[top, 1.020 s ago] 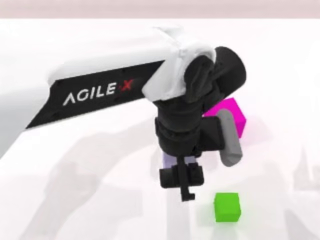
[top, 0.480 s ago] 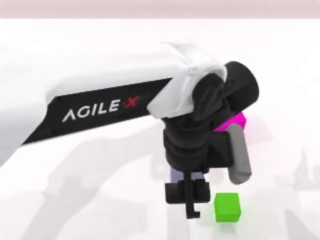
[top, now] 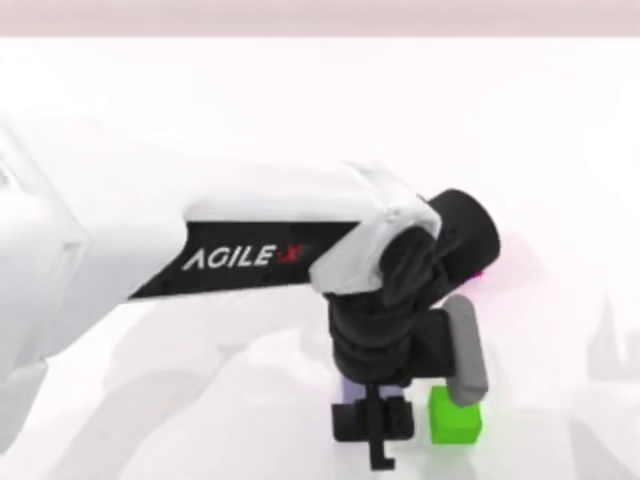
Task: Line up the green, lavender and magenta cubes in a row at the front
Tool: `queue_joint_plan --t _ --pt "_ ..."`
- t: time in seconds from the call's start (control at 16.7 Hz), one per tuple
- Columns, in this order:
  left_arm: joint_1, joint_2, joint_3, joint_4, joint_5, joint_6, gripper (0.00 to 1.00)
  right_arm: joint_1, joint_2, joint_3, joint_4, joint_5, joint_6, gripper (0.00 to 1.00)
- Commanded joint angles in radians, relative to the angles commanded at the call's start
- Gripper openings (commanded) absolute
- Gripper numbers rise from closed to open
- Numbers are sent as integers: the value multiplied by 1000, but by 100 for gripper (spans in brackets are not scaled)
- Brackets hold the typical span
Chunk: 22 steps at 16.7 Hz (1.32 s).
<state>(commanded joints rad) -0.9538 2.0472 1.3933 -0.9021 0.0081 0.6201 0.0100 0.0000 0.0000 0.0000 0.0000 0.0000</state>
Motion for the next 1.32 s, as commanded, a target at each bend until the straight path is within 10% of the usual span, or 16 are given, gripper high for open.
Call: queue_joint_plan --t 0.24,1.02,1.32 --pt "0 1 -1 1 0 0 0 0 0 0 0 0 0 100" --pt "0 1 -1 1 0 0 98 0 0 0 0 0 0 100" --pt "0 1 -1 1 0 0 100 0 0 0 0 0 0 100"
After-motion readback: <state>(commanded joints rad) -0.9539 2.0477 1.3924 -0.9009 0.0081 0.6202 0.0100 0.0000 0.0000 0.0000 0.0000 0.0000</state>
